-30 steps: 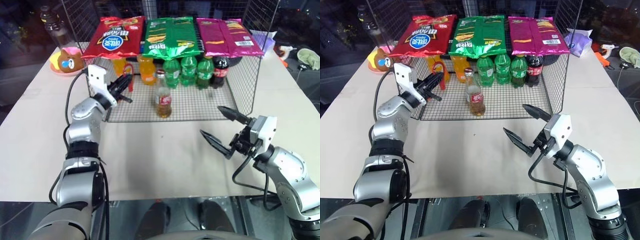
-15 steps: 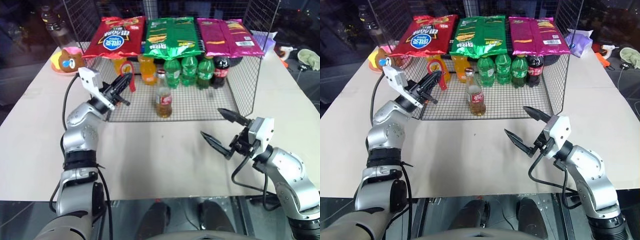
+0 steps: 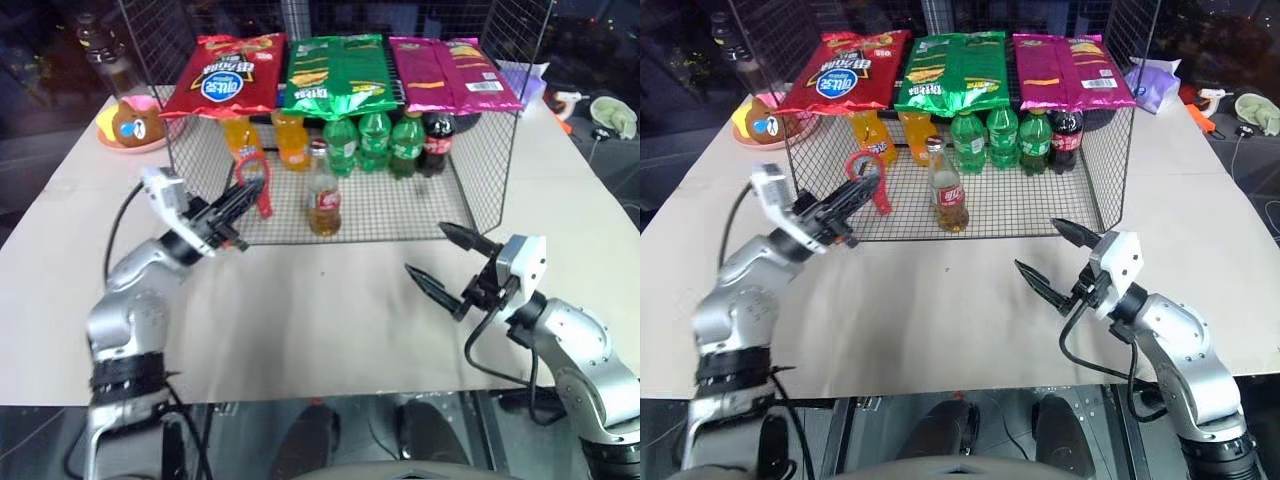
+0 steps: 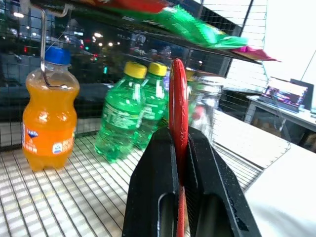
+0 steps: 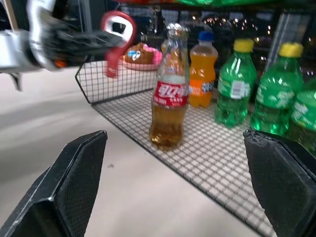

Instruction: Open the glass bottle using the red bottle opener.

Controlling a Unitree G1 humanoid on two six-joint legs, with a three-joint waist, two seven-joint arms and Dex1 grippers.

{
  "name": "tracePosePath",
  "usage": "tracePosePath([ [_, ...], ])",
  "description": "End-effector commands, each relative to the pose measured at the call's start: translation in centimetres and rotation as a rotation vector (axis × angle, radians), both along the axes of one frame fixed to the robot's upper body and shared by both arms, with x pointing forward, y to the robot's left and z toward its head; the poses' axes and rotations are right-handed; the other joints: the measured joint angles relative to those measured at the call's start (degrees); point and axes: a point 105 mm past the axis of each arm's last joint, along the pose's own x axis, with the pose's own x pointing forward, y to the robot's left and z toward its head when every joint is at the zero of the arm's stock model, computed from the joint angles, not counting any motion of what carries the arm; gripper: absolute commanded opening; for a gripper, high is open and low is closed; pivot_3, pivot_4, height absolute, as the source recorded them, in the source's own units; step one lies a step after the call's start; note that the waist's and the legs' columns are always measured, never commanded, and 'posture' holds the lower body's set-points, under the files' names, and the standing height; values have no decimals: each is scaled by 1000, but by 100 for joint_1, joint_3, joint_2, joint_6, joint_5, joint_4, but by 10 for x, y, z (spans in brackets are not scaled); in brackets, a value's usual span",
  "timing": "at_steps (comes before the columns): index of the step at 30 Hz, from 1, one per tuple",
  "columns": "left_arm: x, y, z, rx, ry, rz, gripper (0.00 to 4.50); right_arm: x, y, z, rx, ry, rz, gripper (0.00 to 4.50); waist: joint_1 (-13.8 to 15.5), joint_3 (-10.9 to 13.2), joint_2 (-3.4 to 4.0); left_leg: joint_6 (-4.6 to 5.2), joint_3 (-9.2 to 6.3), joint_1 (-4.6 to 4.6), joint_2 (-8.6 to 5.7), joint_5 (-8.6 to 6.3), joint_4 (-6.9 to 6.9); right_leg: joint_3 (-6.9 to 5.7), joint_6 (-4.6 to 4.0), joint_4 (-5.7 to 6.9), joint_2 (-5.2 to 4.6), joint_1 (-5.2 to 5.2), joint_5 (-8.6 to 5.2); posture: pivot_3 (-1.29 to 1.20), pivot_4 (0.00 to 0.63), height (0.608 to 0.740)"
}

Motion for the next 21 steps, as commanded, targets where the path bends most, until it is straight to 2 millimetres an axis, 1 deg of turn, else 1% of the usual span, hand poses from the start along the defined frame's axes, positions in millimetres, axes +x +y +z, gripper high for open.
tracePosePath([
  [1, -38, 2, 12, -12, 19, -97, 26, -7, 6, 11, 32, 39, 89, 4500, -8, 0, 1, -1, -1, 3, 1, 1, 0, -3, 0, 0, 1, 1, 0, 0, 150, 740],
  [4, -60, -25, -4, -8, 121, -261, 26, -9, 15, 8, 48, 124, 161, 4500, -8, 0, 1, 0, 8, 4, 2, 0, -4, 8, 0, -3, -4, 2, 0, 0, 150, 740],
  [7, -72, -44, -13, 8, 165, -353, 26, -10, 21, 8, 41, 161, 201, 4500, 44, 0, 0, 0, 1, 5, 2, 0, -4, 1, 0, -5, -5, 4, 0, 0, 150, 740],
  [8, -74, -49, -14, 4, 167, -366, 26, -8, 24, 6, 36, 177, 203, 4500, 49, 0, 0, 0, 0, 5, 1, 0, -5, 0, 0, -6, -4, 4, 0, 0, 150, 740],
  [10, -79, -65, -18, -10, 175, -415, 26, -5, 31, 4, 53, 214, 216, 4500, 33, 0, 1, 0, 0, 6, 0, 0, -4, 0, 0, -6, -4, 5, 0, 0, 150, 740],
  [12, -82, -76, -20, -24, 178, -440, 26, -1, 35, 5, 91, 247, 213, 4500, 25, 0, 1, 0, 3, 5, 0, 0, -5, 3, 0, -5, -4, 5, 0, 0, 150, 740],
  [14, -85, -91, -25, -56, 190, -483, 26, 3, 38, 6, 152, 305, 194, 4500, 18, 0, 1, -1, 4, 4, 1, 0, -6, 6, -1, -4, -5, 4, 0, 0, 150, 740],
  [17, -86, -116, -32, -131, 209, -522, 26, 5, 47, 6, 227, 376, 214, 4500, 22, -1, 2, -1, 6, 5, 1, 0, -8, 6, -1, -5, -4, 4, 0, 0, 150, 740],
  [19, -88, -128, -36, -159, 229, -553, 26, 3, 52, 6, 271, 410, 230, 4500, 24, -1, 1, -1, 8, 4, 0, 0, -7, 7, -1, -5, -3, 4, 0, 0, 150, 740],
  [21, -88, -133, -40, -167, 240, -559, 26, 0, 56, 7, 300, 442, 258, 4500, 22, -1, 2, 0, 8, 4, 0, 0, -8, 7, -1, -5, -2, 4, 0, 0, 150, 740],
])
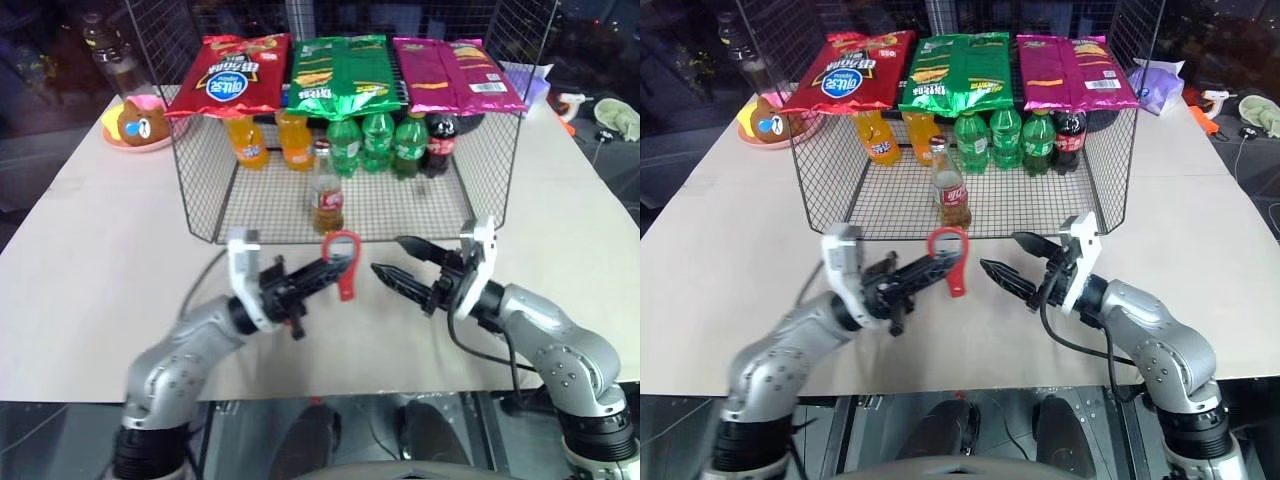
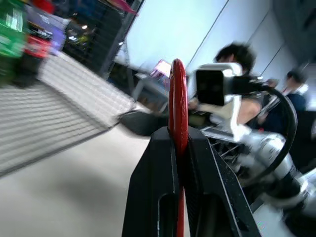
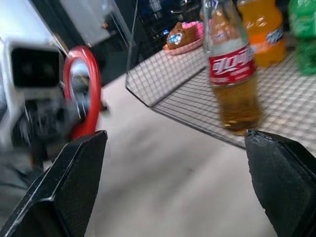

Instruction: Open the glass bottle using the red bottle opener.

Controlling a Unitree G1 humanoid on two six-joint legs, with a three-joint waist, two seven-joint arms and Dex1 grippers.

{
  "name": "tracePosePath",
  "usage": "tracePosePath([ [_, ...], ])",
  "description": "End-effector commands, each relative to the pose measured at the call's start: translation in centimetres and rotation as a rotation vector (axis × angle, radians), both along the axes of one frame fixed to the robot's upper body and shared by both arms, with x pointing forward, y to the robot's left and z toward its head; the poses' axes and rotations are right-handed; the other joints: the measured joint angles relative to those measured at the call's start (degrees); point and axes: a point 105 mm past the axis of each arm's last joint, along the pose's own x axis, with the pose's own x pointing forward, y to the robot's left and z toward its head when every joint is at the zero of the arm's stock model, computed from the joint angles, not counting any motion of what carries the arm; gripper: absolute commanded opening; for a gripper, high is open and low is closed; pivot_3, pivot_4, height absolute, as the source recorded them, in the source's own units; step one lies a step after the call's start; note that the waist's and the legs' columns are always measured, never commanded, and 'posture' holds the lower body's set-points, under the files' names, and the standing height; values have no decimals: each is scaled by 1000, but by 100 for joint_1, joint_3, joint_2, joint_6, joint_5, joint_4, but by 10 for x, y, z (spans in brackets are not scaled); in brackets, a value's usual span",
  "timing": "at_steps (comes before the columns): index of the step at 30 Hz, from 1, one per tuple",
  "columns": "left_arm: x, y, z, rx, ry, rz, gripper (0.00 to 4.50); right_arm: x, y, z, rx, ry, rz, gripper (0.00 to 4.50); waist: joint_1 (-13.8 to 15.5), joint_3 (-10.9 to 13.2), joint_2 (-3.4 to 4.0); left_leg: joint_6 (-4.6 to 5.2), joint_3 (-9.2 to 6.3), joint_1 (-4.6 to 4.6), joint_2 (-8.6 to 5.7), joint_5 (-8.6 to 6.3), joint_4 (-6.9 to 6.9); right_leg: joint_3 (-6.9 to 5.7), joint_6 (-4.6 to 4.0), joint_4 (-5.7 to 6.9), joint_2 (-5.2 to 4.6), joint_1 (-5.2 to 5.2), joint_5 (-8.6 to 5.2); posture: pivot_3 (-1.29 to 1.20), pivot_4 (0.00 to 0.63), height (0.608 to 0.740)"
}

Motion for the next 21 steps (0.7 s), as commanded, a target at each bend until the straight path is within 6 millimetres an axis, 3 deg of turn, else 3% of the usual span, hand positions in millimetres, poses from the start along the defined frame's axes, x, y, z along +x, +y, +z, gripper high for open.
tracePosePath([
  [1, -3, -8, 1, -1, -18, -10, 26, -11, 10, 12, 81, 23, 77, 4500, -2, 0, 0, 0, 0, 0, 0, 0, -1, 0, 0, 0, 1, -1, 0, 0, 150, 740],
  [4, 0, -8, -1, -11, -16, -4, 26, -23, 13, 10, 86, 77, 140, 4500, -7, 0, 1, 0, 2, 1, 2, 0, -2, 1, 0, 0, 4, -1, 0, 0, 150, 740],
  [10, 9, -11, 4, -38, -35, 8, 26, -25, 11, -6, 39, 126, 126, 4500, -2, -1, 1, 1, 3, 1, 0, 0, -1, 0, 0, -1, 6, 1, 0, 0, 150, 740],
  [17, 11, -11, 6, -53, -28, 9, 26, -34, 0, -7, 39, 137, 166, 4500, -5, 0, 1, 1, 5, 1, 0, 0, -1, 2, 0, -1, 7, 1, 0, 0, 150, 740],
  [21, 15, -12, 5, -67, -22, 11, 26, -43, 10, -8, 34, 138, 243, 4500, -5, -1, 1, 1, 4, 2, 3, 0, -1, 0, 0, -1, 11, 2, 0, 0, 150, 740],
])
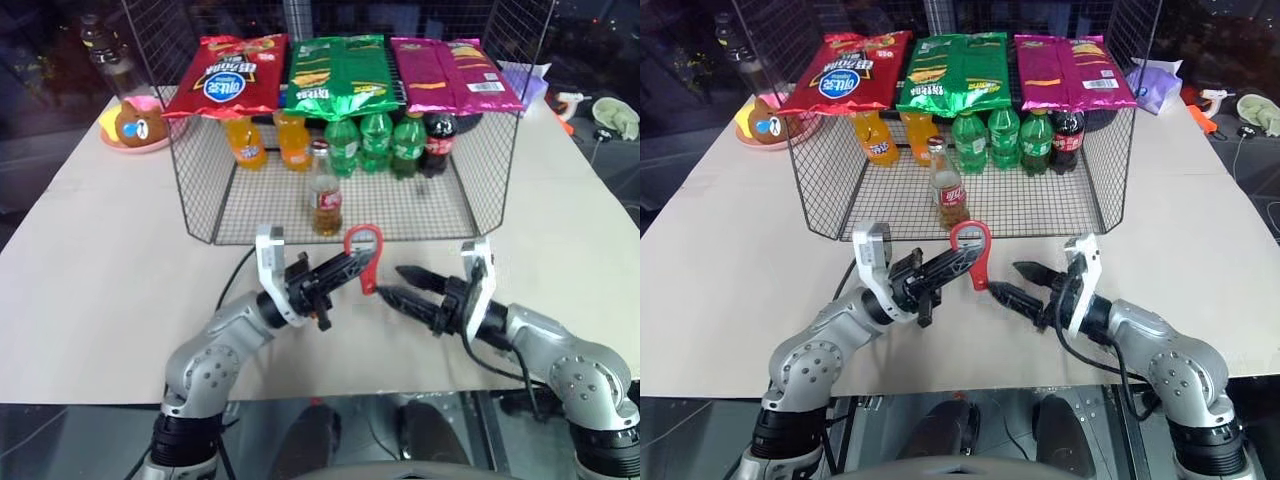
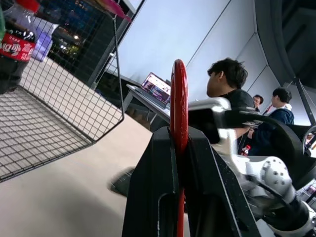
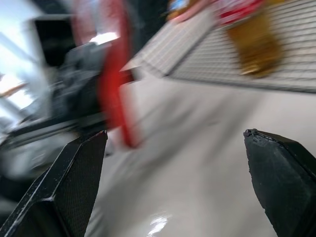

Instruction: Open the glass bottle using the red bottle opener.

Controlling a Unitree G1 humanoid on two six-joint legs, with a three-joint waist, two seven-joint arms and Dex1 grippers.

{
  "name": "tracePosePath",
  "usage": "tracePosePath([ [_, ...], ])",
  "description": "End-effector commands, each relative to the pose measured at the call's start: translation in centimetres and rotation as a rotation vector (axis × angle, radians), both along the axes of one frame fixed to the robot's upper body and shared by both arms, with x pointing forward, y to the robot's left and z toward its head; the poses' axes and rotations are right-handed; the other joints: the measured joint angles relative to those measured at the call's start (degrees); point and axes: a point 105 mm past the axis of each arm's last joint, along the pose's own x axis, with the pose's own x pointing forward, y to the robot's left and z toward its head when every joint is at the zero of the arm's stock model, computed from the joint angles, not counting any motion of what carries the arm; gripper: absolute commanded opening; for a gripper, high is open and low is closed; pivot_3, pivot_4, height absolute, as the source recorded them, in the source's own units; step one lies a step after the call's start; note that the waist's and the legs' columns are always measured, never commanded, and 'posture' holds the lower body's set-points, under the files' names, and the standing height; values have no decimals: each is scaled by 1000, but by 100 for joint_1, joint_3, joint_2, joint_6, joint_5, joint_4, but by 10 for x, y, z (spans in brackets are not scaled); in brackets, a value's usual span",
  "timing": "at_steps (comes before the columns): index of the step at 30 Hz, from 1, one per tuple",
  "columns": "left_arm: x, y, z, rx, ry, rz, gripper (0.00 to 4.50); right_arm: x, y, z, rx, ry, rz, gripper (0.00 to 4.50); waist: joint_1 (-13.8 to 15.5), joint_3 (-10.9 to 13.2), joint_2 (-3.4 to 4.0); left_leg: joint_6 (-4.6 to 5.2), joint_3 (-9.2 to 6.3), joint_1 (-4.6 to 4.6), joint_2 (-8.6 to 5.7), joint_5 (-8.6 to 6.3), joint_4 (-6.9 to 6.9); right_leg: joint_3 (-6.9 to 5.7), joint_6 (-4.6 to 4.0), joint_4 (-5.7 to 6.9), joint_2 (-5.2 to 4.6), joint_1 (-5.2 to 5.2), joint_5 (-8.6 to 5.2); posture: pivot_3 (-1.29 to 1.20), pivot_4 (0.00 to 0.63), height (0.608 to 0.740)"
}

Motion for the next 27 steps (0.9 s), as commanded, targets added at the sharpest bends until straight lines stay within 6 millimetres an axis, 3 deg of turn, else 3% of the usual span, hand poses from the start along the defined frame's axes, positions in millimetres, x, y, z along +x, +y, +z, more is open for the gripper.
tracePosePath([
  [1, 2, -4, 5, -26, -20, -12, 26, -11, 13, 14, 52, -43, 87, 4500, 1, 0, 0, 0, 0, 1, 0, 0, 0, 0, 0, 0, 0, 1, 0, 0, 150, 740],
  [9, 9, -7, 7, -146, 34, -9, 26, -5, 19, 18, 120, -26, 85, 4500, 6, 0, -1, 0, 0, -1, -2, 0, 1, 0, 0, -2, -2, 1, 0, 0, 150, 740],
  [23, 8, -9, -1, -168, 69, -16, 26, 0, 22, 25, 198, -2, 76, 4500, 3, 0, -1, 0, -1, 0, -2, 0, 1, 0, 0, -2, -2, 0, 0, 0, 150, 740],
  [24, 8, -10, -1, -175, 72, -15, 0, 0, 22, 25, 197, -3, 77, 3962, 4, 0, -1, 0, -1, 0, -1, 0, 1, 0, 0, -2, -2, 0, 0, 0, 150, 740],
  [26, 7, -12, -3, -183, 82, -19, 0, 1, 22, 25, 195, -3, 78, 3326, 3, 0, -1, 0, -1, 0, -1, 0, 1, 0, 0, -3, -2, 0, 0, 0, 150, 740],
  [27, 6, -12, -4, -184, 83, -17, 0, 0, 22, 25, 194, -3, 78, 2636, 4, 0, -1, 0, 0, 0, -2, 0, 1, 0, 0, -3, -2, 1, 0, 0, 150, 740],
])
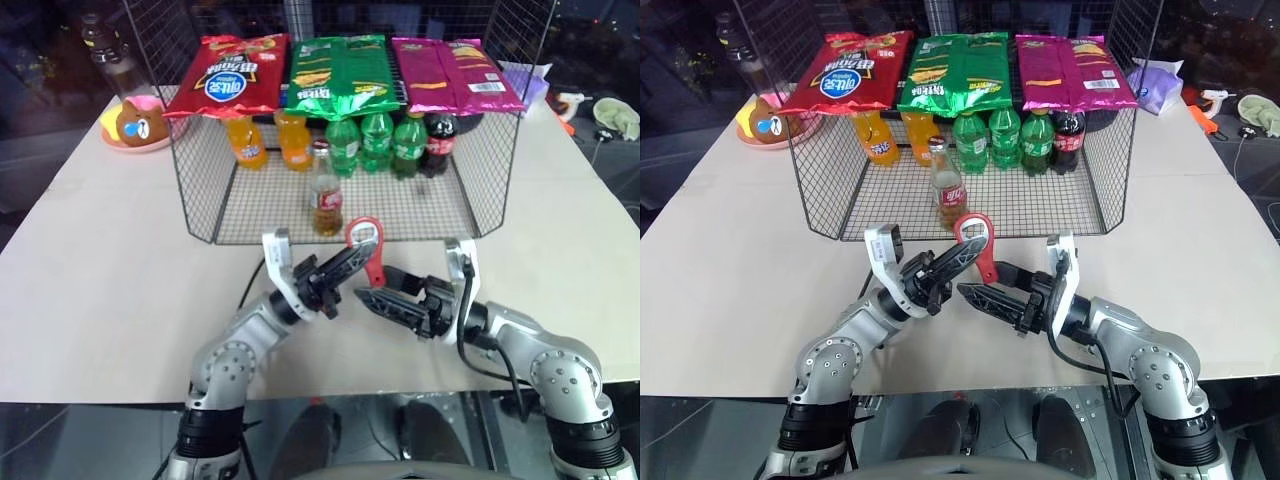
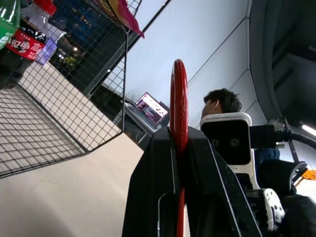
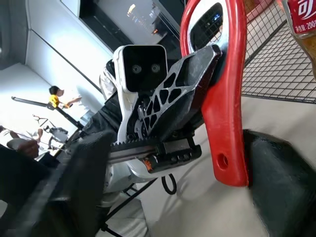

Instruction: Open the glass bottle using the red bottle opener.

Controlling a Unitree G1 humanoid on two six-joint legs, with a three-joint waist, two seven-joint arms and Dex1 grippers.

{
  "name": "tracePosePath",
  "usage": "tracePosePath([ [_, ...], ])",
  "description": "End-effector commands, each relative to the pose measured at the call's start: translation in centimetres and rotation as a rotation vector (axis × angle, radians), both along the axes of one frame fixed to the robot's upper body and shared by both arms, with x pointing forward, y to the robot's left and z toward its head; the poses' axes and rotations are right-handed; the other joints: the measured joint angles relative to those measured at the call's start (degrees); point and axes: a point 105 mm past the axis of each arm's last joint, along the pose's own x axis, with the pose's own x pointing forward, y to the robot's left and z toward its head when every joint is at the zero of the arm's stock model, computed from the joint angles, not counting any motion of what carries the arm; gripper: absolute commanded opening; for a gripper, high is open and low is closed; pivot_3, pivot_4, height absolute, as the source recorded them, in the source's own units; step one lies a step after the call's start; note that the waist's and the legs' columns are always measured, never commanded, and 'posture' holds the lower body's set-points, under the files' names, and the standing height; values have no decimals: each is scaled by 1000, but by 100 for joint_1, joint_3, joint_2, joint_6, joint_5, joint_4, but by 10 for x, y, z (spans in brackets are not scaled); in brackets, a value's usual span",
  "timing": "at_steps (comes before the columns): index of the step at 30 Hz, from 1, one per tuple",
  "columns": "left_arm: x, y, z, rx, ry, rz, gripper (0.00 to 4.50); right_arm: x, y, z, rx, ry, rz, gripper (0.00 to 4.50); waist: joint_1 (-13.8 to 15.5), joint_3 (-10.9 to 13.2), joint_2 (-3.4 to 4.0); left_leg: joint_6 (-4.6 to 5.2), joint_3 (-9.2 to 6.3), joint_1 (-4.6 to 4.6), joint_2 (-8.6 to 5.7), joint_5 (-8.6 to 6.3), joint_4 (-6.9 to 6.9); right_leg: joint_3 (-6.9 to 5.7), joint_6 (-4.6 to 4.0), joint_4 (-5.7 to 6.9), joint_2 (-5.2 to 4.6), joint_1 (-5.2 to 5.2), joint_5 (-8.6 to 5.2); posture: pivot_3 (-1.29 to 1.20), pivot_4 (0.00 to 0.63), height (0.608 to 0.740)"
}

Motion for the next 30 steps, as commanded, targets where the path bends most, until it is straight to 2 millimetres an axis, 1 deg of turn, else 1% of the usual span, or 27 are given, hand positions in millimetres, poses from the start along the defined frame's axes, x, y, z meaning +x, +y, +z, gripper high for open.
tracePosePath([
  [1, -4, -2, 2, -23, -9, -1, 0, -5, 3, 12, 28, -43, 29, 2265, 0, 0, 0, 0, 0, 0, 0, 0, 0, 0, 0, 0, 0, 0, 0, 0, 150, 740],
  [2, -3, -2, 2, -27, -8, 7, 0, -5, 3, 11, 24, -43, 30, 2156, 0, 0, 0, 0, 0, 0, 0, 0, 0, 0, 0, 0, 0, 0, 0, 0, 150, 740],
  [3, -3, -1, 2, -29, -8, 12, 0, -5, 3, 11, 21, -44, 31, 1687, 1, 0, 0, 0, 0, 0, 0, 0, 0, 0, 0, 0, 0, 0, 0, 0, 150, 740],
  [4, -3, -1, 2, -30, -7, 13, 0, -5, 3, 11, 21, -42, 28, 1365, 1, 0, 0, 0, 0, 0, 0, 0, -1, 0, 0, 0, 0, 0, 0, 0, 150, 740],
  [5, -3, -1, 2, -29, -7, 13, 0, -5, 3, 11, 22, -41, 26, 946, 1, 0, 0, 0, 0, 0, 0, 0, -1, 0, 0, 0, 0, 0, 0, 0, 150, 740],
  [7, -3, -2, 1, -28, -5, 7, 0, -5, 3, 11, 14, -42, 24, 40, -5, 0, 0, 0, 0, 0, 0, 0, -1, 0, 0, 0, 0, 0, 0, 0, 150, 740],
  [11, -3, -3, 1, -29, 0, 3, 0, -4, 3, 12, 16, -45, 20, 40, -1, 0, 0, 0, 0, 0, 1, 0, -1, 0, 0, 0, 1, 0, 0, 0, 150, 740],
  [15, 1, -1, -2, -19, 23, 30, 0, 0, 4, 14, 18, -48, -3, 40, -1, 0, 0, 0, 0, 0, 1, 0, -1, 0, 0, -1, 1, 0, 0, 0, 150, 740],
  [17, 3, -1, -2, -11, 23, 35, 763, 3, 3, 13, 14, -50, -16, 0, -3, 0, 0, 0, 0, 0, 1, 0, -1, 0, 0, -1, 1, 0, 0, 0, 150, 740],
  [18, 3, -1, -2, -6, 16, 43, 1074, 4, 3, 13, 14, -51, -24, 0, 0, 0, 0, 0, 0, 0, 1, 0, -1, 0, 0, -1, 1, 0, 0, 0, 150, 740],
  [20, 2, -1, -1, 0, 2, 49, 2032, 8, 1, 13, 10, -52, -43, 0, -2, 0, 0, 0, 0, 0, 1, 0, -1, 0, 0, -1, 1, 0, 0, 0, 150, 740],
  [21, 1, 0, -1, 5, -7, 53, 2032, 10, -1, 13, 11, -55, -63, 0, 0, 0, 0, 0, 0, 0, 1, 0, -1, 0, 0, -1, 2, 0, 0, 0, 150, 740],
  [24, -4, 7, 2, 41, -40, 70, 2032, 29, -15, 18, 52, -64, -207, 0, -10, 0, 0, 0, 0, 0, 1, 0, -3, 1, 0, -2, 1, -1, 0, 0, 150, 740],
  [26, -9, 13, 4, 69, -56, 87, 2032, 40, -28, 17, 40, -77, -300, 0, -9, 0, 1, 0, 0, 1, 2, 0, -5, 1, 0, -1, 1, -2, 0, 0, 150, 740],
  [28, -13, 23, 5, 109, -72, 132, 2032, 51, -45, 14, 26, -85, -397, 0, -2, 0, 1, 0, 1, 0, 1, 0, -6, 3, 0, -2, 0, -3, 0, 0, 150, 740],
  [30, -11, 33, 4, 183, -117, 222, 2032, 59, -62, 11, 7, -96, -483, 0, 6, 1, 1, 0, 1, -1, 1, 0, -6, 2, 0, -4, -1, -3, 0, 0, 150, 740],
])
